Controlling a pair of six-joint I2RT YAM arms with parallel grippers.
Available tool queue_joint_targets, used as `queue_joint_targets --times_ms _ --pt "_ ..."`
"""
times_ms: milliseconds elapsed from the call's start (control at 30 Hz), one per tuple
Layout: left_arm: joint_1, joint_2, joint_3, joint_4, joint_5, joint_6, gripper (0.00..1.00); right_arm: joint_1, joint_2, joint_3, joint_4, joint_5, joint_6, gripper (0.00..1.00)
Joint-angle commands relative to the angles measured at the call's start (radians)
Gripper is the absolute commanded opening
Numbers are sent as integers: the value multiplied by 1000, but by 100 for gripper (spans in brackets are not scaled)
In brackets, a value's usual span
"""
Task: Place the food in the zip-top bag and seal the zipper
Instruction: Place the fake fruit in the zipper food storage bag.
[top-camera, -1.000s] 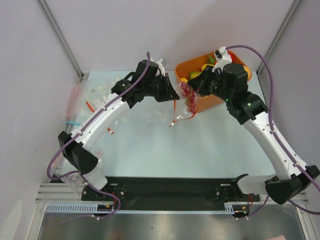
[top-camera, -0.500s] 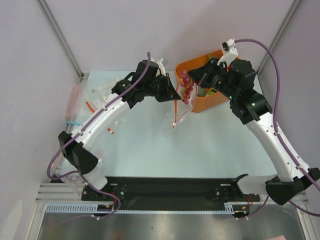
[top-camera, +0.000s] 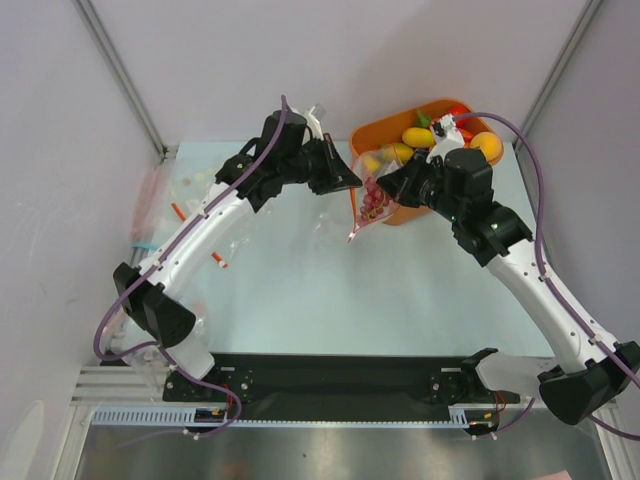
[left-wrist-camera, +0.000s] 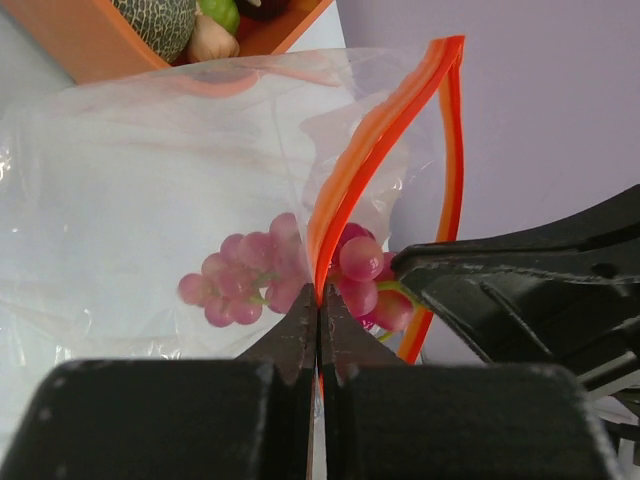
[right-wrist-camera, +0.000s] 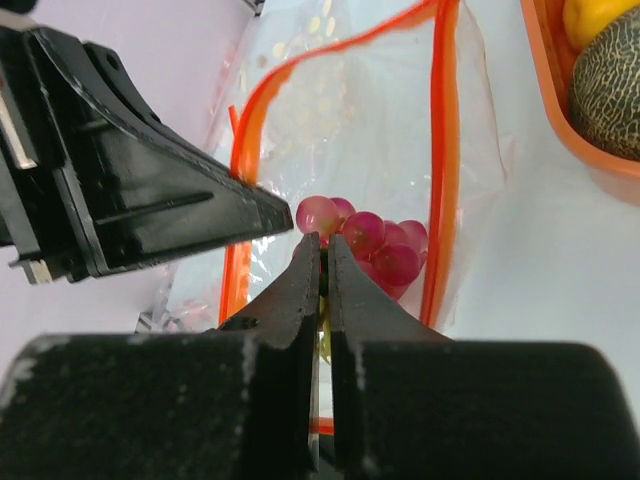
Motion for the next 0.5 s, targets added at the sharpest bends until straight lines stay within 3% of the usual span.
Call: queue_joint_targets --times_ms 0,300,333,367,467 --pt "6 -44 48 54 9 -28 0 12 -48 -14 39 7 8 0" --pt "1 -30 46 94 93 15 1 56 21 27 16 17 -23 0" --pt "1 -30 48 94 96 26 1 58 33 38 5 21 -24 4" --pt "1 -35 48 87 92 31 0 58 53 64 -21 24 -24 27" --pt "1 -42 55 48 58 57 0 59 64 99 -56 52 -40 63"
